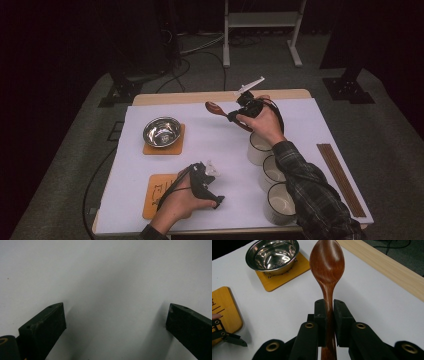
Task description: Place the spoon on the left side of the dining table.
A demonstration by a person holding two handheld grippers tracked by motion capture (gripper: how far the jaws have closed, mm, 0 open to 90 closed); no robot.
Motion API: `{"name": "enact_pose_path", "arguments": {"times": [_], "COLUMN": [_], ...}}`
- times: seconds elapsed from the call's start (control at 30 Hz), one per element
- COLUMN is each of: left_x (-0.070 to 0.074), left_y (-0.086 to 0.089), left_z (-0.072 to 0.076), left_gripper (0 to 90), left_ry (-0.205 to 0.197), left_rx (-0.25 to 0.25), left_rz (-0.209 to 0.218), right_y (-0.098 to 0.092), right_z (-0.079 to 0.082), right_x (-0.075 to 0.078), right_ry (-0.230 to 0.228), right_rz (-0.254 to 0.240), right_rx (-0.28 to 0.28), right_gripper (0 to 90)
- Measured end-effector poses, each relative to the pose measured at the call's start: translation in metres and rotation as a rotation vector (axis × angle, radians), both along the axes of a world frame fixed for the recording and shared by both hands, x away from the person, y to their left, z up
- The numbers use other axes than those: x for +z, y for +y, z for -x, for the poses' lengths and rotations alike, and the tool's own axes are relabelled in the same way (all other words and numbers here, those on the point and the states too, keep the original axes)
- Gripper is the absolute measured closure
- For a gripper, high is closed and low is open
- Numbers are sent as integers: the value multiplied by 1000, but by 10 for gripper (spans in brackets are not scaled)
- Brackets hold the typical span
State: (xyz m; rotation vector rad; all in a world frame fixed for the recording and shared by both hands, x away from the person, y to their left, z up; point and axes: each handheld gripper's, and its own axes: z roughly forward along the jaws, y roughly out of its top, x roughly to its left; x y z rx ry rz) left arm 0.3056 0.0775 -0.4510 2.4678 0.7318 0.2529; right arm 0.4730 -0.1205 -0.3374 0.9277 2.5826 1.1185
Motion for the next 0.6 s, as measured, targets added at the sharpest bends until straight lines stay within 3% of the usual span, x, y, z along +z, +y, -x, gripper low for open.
{"name": "enact_pose_path", "arguments": {"times": [0.6], "left_x": [0], "left_y": [-1], "left_z": [0], "left_gripper": [13], "left_ry": [3], "left_rx": [0], "left_rz": [-5], "right_y": [34], "right_z": [-11], "right_x": [0], "right_ry": [6], "right_rz": [6], "right_rx": [50], "right_gripper": [807]}}
